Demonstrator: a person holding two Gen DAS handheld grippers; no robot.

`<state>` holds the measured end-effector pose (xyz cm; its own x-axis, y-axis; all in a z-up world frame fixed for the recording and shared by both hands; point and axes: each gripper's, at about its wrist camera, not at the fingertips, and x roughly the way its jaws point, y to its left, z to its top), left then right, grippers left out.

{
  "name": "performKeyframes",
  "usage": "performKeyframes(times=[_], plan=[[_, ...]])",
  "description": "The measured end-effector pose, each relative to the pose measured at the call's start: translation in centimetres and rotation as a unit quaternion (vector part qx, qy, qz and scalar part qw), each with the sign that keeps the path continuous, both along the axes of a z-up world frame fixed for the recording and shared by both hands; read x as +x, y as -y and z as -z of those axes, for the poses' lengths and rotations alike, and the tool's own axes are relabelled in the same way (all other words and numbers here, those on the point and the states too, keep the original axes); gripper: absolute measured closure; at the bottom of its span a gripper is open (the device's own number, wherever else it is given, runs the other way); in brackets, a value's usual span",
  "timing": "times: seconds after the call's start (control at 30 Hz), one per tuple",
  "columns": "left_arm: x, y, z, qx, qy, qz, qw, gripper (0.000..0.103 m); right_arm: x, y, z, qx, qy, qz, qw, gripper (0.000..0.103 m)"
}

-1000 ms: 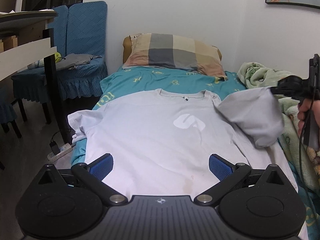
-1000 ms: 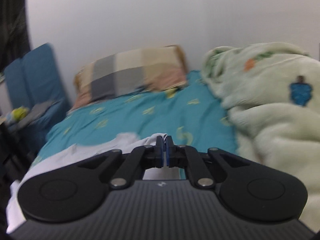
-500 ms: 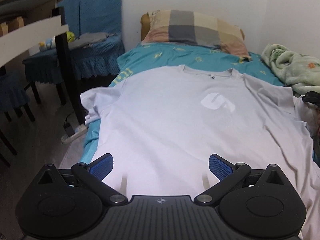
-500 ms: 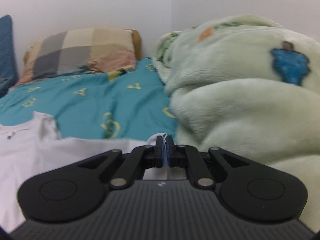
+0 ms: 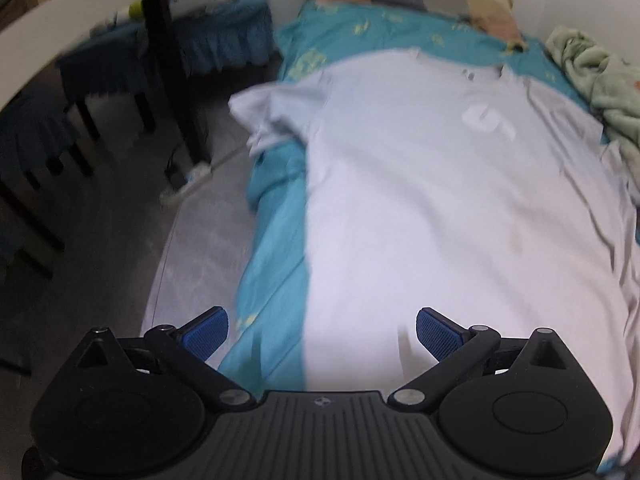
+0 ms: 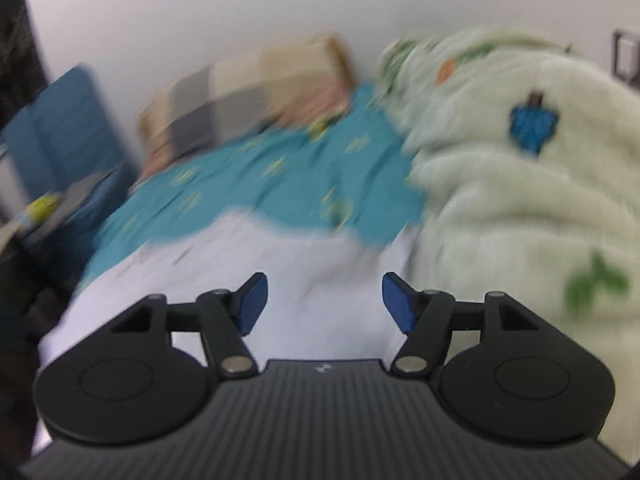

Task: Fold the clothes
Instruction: 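Smooth the T-shirt body flat with both grippers along the bed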

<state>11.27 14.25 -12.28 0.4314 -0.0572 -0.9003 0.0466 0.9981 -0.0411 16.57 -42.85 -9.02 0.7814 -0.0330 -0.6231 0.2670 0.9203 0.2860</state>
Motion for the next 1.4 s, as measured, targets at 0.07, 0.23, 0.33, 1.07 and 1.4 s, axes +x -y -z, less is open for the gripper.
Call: performKeyframes(times=[0.07,0.23,0.33,1.07,1.4], plan=[[-0.6,-1.5,0.3,-0.041,-0.04,-0.004,0.9983,0.003,-2.3,-2.8,-0.6,0.006,-0.043,-0.062,0.997,0.038],[-0.9,-1.8,1.8,-0.096,-0.138,0.026,0.9854,0.011,-7.3,-10.5,1.1,-0.013,-0.193,-0.208,0.959,0.038],[-1.3,-0.4,2.6,-0.082,-0.173,0.069,0.9791,0.014,-9.1,-13.9,3.3,-0.016,-0.28,-0.249,0.927,0.038],[-6.6,1.4,-3.4,-0.054,-0.185,0.126,0.9731,0.098,-14.2,-15.1,3.5,-0.159,-0.444,-0.334,0.816,0.096],[-8.8,0.8,-5.4,-0.063,-0.123,0.074,0.9877,0.066,-14.0,-11.6,-0.2,-0.102,-0.344,-0.284,0.889,0.079]])
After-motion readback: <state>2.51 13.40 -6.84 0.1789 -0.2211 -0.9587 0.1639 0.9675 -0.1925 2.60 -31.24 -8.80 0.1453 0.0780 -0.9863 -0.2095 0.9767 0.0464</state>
